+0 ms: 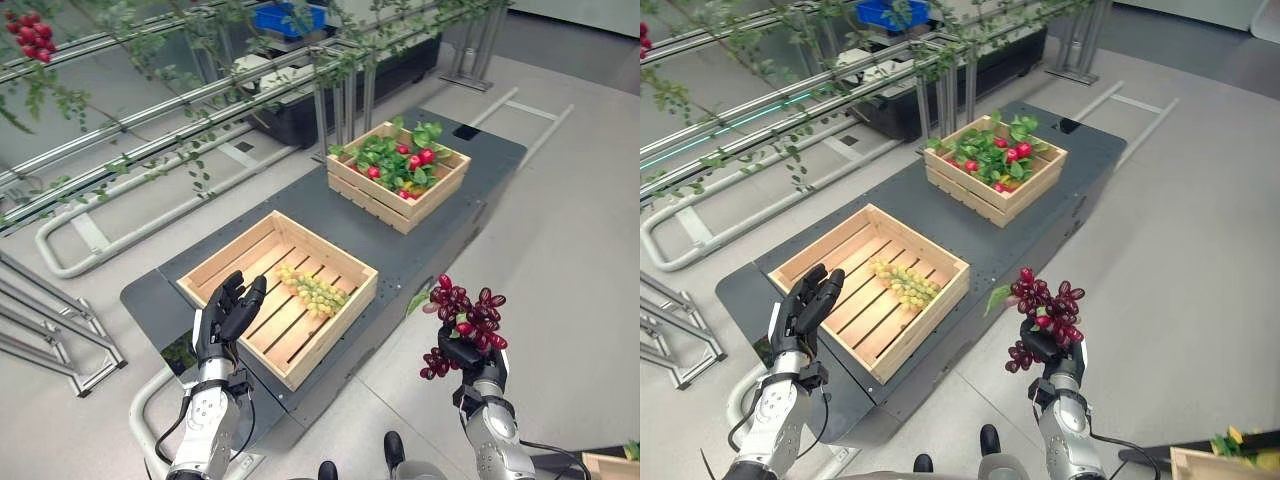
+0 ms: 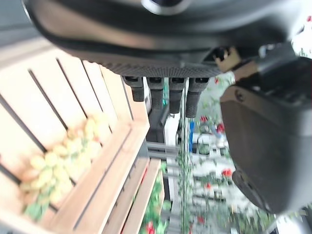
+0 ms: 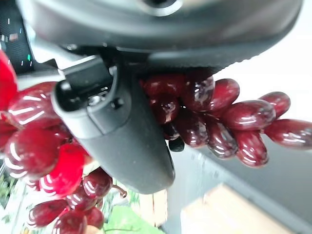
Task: Pick up the fruits from the basket on one side to the basket on the other side
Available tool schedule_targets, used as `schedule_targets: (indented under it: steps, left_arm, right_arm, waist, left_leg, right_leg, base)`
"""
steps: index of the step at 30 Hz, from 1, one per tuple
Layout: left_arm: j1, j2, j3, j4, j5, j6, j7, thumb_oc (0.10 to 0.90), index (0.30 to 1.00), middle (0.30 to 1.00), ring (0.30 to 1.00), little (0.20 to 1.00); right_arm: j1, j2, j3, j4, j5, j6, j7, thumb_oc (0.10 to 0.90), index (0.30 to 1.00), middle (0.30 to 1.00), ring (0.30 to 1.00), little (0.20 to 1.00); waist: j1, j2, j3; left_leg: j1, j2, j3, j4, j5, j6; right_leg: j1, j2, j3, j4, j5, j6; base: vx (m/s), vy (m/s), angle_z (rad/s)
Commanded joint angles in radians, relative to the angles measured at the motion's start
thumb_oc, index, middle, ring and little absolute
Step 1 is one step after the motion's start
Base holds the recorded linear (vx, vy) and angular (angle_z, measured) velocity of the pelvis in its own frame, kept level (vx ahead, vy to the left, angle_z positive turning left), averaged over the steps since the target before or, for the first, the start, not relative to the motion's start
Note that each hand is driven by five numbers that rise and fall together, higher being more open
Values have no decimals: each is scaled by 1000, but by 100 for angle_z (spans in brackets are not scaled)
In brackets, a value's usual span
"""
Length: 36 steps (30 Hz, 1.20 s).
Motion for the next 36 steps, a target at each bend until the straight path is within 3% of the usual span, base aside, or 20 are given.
schedule_targets:
  steps: [1, 2, 3, 6, 7, 8, 10, 12, 19, 21, 24, 26, 28, 30, 31, 32, 36]
  left_arm:
    - [-110, 51, -14, -64, 64, -127, 11, 800, 900, 900, 900, 900]
    - [-104, 55, -11, -68, 65, -127, 14, 800, 900, 900, 900, 900]
    - [-87, 70, 0, -78, 63, -125, 9, 800, 900, 900, 900, 900]
    - [-84, 83, 8, -57, 47, -112, -12, 800, 900, 900, 900, 900]
    - [-84, 85, 7, -38, 41, -106, -3, 800, 900, 900, 900, 900]
    - [-83, 86, 8, -34, 38, -103, -2, 800, 900, 900, 900, 900]
    - [-82, 86, 7, -12, 30, -97, 6, 800, 900, 900, 900, 900]
    - [-91, 75, -4, 6, 12, -84, 11, 800, 900, 900, 900, 900]
    - [-110, 26, -65, 5, 17, -79, 2, 800, 900, 900, 900, 900]
    - [-100, 20, -62, 2, 6, -77, -15, 800, 900, 900, 900, 900]
    - [-81, 4, -65, -12, -8, -65, -38, 800, 900, 900, 900, 900]
    - [-74, -8, -78, -14, -7, -72, -30, 800, 900, 900, 900, 900]
    - [-63, -12, -78, -12, -20, -89, -26, 800, 900, 900, 900, 900]
    - [-51, -14, -72, -15, -22, -97, -33, 800, 900, 900, 900, 900]
    - [-42, -9, -71, -13, -27, -100, -37, 800, 900, 900, 900, 900]
    - [-55, 2, -73, 10, -36, -92, -48, 800, 900, 900, 900, 900]
    - [-112, 15, -95, 43, -43, -109, -30, 800, 900, 900, 900, 900]
  right_arm:
    - [-123, -4, -45, -103, 22, -163, 24, 400, 300, 300, 300, 300]
    - [-124, -4, -41, -100, 23, -162, 34, 400, 300, 300, 300, 300]
    - [-124, -5, -29, -95, 25, -160, 48, 400, 300, 300, 300, 300]
    - [-124, -16, -19, -67, 34, -151, 43, 400, 300, 300, 300, 300]
    - [-129, -15, -7, -42, 41, -146, 50, 400, 300, 300, 300, 300]
    - [-130, -14, -4, -38, 43, -142, 49, 400, 300, 300, 300, 300]
    - [-134, -6, 14, 6, 62, -143, 62, 400, 300, 300, 300, 300]
    - [-146, -8, 27, 32, 76, -127, 40, 400, 300, 300, 300, 300]
    - [-145, -16, 30, 52, 77, -66, 51, 400, 300, 300, 300, 300]
    - [-131, -14, 28, 58, 67, -62, 68, 400, 300, 300, 300, 300]
    - [-102, -14, 32, 41, 33, -34, 60, 400, 300, 300, 300, 300]
    - [-111, -26, 38, 60, 29, -24, 82, 400, 300, 300, 300, 300]
    - [-130, -31, 49, 82, 29, -13, 116, 400, 300, 300, 300, 300]
    - [-143, -32, 60, 92, 29, -1, 137, 400, 300, 300, 300, 300]
    - [-150, -26, 78, 104, 18, 6, 153, 400, 300, 300, 300, 300]
    - [-134, -16, 84, 103, 15, 19, 139, 400, 300, 300, 300, 300]
    - [-139, -15, 88, 126, 28, 40, 167, 400, 300, 300, 300, 300]
  waist:
    - [-2, 19, 18]
    - [2, 24, 23]
    - [12, 41, 25]
    - [19, 52, 12]
    - [26, 45, 2]
    - [29, 41, 0]
    - [50, 18, -18]
    - [52, 11, -27]
    - [31, 0, -33]
    - [24, -1, -41]
    - [20, -20, -39]
    - [37, -39, -24]
    - [53, -43, -17]
    - [63, -37, -19]
    - [63, -14, -25]
    - [45, 8, -31]
    - [27, 15, -19]
  left_leg:
    - [8, -14, 11, 9, -140, -11]
    - [11, -9, 25, 9, -138, -9]
    - [7, 6, 62, 9, -125, -1]
    - [-6, 14, 73, 9, -112, 10]
    - [-3, 10, 71, 9, -114, 6]
    - [-5, 10, 75, 9, -111, 4]
    - [-34, 21, 106, 44, -109, -25]
    - [-49, 35, 120, 47, -100, -47]
    - [-57, 43, 139, 16, -66, -66]
    - [-48, 39, 137, 25, -78, -63]
    - [-104, 34, 125, 174, -117, -76]
    - [-157, 16, 29, 317, -175, -73]
    - [-173, -4, -46, 386, -197, -62]
    - [-153, -15, -110, 335, -192, -49]
    - [-92, -24, -170, 200, -159, -29]
    - [-54, -9, -150, 103, -117, -30]
    - [-43, -15, -167, 75, -105, -25]
  right_leg:
    - [-47, -14, -173, 39, 24, 52]
    - [-54, -23, -207, 109, 16, 51]
    - [-74, -41, -253, 320, -41, 30]
    - [-62, -42, -267, 515, -136, 0]
    - [-22, -45, -282, 526, -199, -1]
    - [-6, -44, -288, 517, -211, -2]
    - [129, -14, -316, 306, -255, -20]
    - [167, 16, -291, 174, -245, -31]
    - [198, 64, -270, 0, -198, -74]
    - [192, 71, -262, 0, -199, -82]
    - [188, 65, -246, 0, -183, -94]
    - [181, 48, -208, 5, -165, -96]
    - [170, 44, -164, 23, -163, -97]
    - [155, 48, -129, 56, -172, -97]
    - [137, 64, -97, 98, -195, -96]
    - [110, 73, -113, 139, -209, -83]
    - [68, 72, -99, 150, -191, -66]
  base:
    - [-153, 63, -73]
    - [-217, 117, -111]
    - [-176, 109, -90]
    - [-102, 27, -71]
    - [-2, -49, -15]
    - [3, -152, -20]
    - [-27, -223, -38]
    - [-46, -179, -70]
    - [-93, -128, -39]
    - [-35, -101, -8]
    - [-72, -59, -6]
    - [-140, 25, 4]
    - [-103, 85, -18]
    - [-84, 192, -82]
    - [-143, 352, -97]
    - [-121, 291, -73]
    - [-131, 155, -55]
